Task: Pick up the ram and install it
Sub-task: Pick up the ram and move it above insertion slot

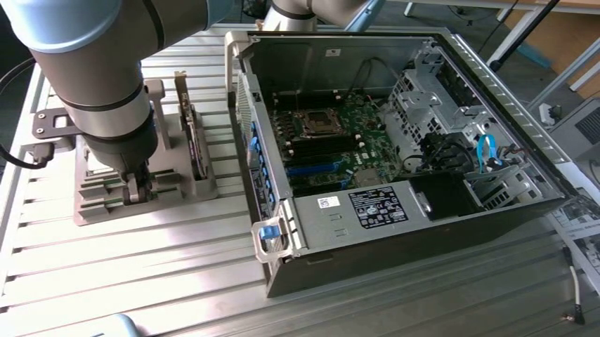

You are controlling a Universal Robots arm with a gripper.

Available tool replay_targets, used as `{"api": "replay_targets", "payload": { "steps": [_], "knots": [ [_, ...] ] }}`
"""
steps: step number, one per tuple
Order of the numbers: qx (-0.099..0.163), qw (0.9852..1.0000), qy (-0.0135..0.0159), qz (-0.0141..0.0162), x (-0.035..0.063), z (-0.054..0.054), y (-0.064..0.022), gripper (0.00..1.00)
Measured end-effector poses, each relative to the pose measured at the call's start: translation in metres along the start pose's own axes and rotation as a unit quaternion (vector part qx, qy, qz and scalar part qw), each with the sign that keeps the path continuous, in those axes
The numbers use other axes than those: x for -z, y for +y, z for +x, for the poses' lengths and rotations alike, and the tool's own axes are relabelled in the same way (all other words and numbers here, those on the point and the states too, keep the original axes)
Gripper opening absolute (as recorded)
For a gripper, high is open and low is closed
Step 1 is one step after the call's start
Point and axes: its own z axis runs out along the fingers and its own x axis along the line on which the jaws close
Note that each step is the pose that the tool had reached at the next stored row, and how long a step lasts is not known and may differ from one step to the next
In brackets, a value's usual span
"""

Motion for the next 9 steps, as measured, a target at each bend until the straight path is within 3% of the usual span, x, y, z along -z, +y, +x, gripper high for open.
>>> {"api": "replay_targets", "payload": {
  "steps": [9],
  "knots": [
    [0.0,1.0,-0.0001,0.0001,-0.0001,-0.0002,0.0,0.22]
  ]
}}
